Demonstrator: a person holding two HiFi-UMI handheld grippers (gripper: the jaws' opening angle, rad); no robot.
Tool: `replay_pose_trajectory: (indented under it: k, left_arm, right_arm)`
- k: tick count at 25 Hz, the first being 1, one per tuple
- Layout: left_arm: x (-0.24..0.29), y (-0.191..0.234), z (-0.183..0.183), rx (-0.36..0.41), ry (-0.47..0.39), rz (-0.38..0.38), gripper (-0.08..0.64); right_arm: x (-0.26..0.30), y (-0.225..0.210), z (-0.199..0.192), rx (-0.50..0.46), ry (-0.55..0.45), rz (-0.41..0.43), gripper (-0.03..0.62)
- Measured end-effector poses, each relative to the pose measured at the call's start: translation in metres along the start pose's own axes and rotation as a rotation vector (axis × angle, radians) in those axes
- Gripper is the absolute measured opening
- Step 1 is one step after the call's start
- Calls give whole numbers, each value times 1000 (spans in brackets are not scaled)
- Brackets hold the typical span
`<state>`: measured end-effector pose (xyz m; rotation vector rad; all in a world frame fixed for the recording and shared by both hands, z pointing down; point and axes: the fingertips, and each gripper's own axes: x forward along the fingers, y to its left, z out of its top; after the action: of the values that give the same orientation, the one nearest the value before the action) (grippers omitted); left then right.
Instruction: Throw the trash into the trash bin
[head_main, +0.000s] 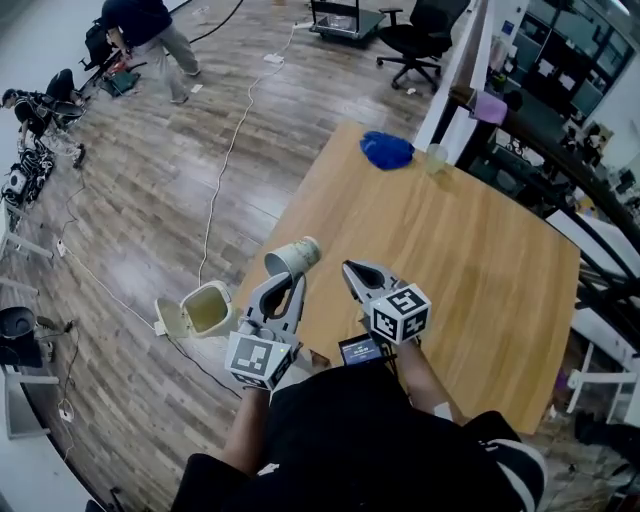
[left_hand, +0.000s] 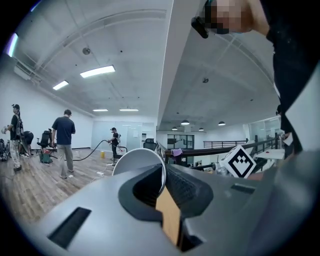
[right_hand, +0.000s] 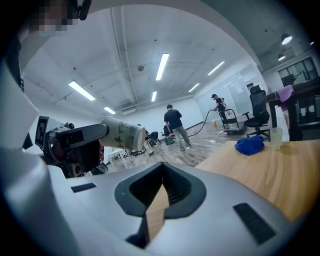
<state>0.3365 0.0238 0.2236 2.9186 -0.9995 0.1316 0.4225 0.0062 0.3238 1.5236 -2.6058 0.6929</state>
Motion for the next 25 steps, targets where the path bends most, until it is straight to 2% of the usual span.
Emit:
replay_pose_trajectory:
  k: [2, 5, 8, 12, 17, 21, 25]
  left_arm:
    - [-10, 6, 9, -3, -36, 37, 26]
    - [-28, 13, 20, -52, -90, 86, 28]
    - [-54, 23, 12, -93, -78, 143, 28]
    - [-106, 48, -14, -102, -33, 284, 28]
    - [-158, 79, -27, -147, -48, 413, 28]
    - [-194, 107, -40, -207, -48, 460, 27]
    - [-218, 144, -54, -247, -59, 468, 26]
  right_arm:
    - [9, 7, 0, -4, 7, 33, -2]
    - [23, 20, -7, 5, 34, 80, -2]
    - [42, 38, -22, -11, 75, 134, -2]
    - [78, 84, -36, -31, 82, 275, -2]
    - [117, 122, -43, -75, 120, 354, -2]
    - [145, 164, -52, -109, 170, 417, -2]
    - [179, 193, -61, -143, 220, 425, -2]
